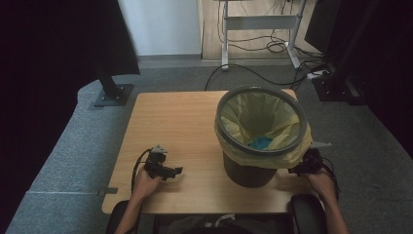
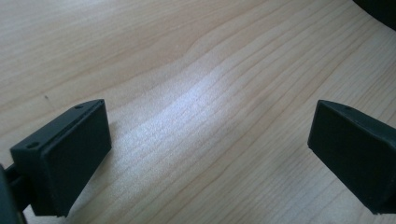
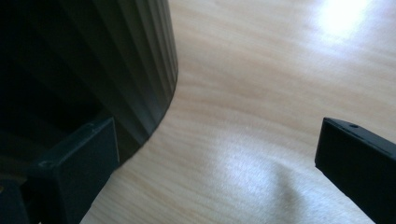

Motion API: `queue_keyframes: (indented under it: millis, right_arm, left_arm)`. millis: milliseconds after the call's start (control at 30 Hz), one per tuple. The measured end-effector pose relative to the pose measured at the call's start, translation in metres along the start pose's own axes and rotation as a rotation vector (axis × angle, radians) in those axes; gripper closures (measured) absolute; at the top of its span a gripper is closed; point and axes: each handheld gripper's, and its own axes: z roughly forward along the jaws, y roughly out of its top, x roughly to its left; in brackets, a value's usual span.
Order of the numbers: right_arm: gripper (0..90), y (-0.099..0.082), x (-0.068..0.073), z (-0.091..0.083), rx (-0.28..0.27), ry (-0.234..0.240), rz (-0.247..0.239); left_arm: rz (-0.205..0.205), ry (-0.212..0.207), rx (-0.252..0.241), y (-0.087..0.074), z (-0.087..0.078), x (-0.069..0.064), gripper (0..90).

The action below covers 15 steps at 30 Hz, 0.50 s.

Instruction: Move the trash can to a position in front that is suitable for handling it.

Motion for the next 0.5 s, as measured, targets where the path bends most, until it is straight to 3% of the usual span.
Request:
queue_keyframes:
  millis: [100, 200, 267, 500]
  right_arm:
    - [0.0, 0.005, -0.001, -0.004, -0.019, -0.008, 0.016]
    - [0.0, 0.011, -0.003, -0.008, -0.042, -0.015, 0.038]
    - [0.0, 0.014, -0.003, -0.01, -0.053, -0.011, 0.043]
    - [0.0, 0.023, 0.001, -0.015, -0.065, -0.047, 0.013]
  left_arm:
    - [0.013, 0.01, -0.004, 0.005, -0.003, -0.004, 0.0]
    - [0.009, -0.019, 0.005, 0.011, -0.003, -0.007, 0.0]
    - [0.028, -0.03, 0.006, 0.015, -0.003, -0.011, 0.0]
    - [0.072, -0.024, -0.042, 0.033, -0.006, -0.019, 0.0]
